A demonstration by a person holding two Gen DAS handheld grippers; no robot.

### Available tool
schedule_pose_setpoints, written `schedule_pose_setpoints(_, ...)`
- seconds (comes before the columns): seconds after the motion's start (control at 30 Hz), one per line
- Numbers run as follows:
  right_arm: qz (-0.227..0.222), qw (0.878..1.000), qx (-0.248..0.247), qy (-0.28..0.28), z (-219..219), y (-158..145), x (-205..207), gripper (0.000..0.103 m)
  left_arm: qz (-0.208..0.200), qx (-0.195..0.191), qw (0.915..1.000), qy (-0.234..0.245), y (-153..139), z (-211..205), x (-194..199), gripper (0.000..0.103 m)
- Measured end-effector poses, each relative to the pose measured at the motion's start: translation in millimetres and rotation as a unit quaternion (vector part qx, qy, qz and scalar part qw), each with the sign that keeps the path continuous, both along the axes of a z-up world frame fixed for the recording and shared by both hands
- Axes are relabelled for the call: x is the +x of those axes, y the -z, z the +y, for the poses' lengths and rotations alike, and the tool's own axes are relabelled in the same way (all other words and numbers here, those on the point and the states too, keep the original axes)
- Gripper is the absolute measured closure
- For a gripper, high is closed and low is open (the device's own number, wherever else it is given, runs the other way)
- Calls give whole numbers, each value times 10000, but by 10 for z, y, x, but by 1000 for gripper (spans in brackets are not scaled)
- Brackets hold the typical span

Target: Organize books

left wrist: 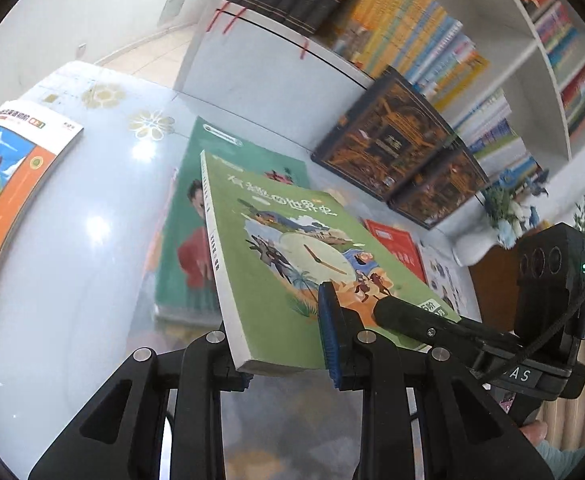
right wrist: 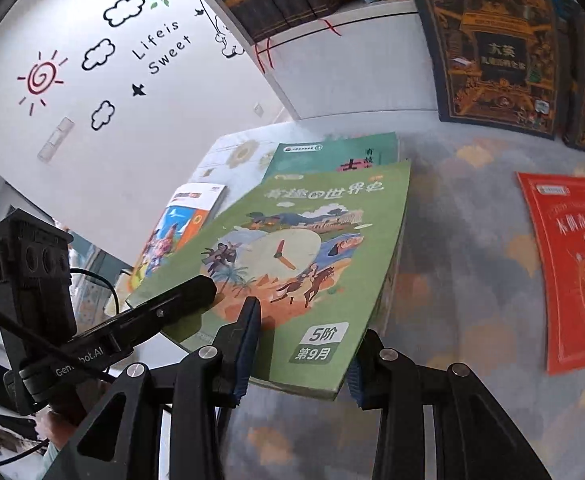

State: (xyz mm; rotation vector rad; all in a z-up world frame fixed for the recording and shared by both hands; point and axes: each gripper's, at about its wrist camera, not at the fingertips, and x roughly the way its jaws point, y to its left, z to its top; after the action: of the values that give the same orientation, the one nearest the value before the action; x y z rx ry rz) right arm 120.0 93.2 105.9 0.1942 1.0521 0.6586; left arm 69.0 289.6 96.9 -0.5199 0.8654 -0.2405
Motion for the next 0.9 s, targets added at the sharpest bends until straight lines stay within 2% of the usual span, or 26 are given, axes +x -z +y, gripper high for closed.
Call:
schedule_pose_setpoints(0.2,192,9998,20,103,115,152,300,67,45,-178,9997,-133,172,172,284,79)
schedule_pose_setpoints(0.3,431,9990,69,135,144,297,378,67,161,-284,9993,-203,287,235,339,78)
schedule_pose_setpoints(0.47,893,9953,222,295,164,547,447,66,448,-381,9973,-429,490,329,294,76)
schedule_pose_setpoints(0.6,886,9942,366,495,169,549,414,65,497,-583,9949,-659,551,426,239,75)
schedule_pose_setpoints(0.77,741,9946,308,655,103,531,345,65,570,-176,9962,-628,480,351,373,71)
schedule_pose_setpoints(0.9,824,9936,357,686,22,546,382,62,665,-166,9954,-670,493,351,393,68)
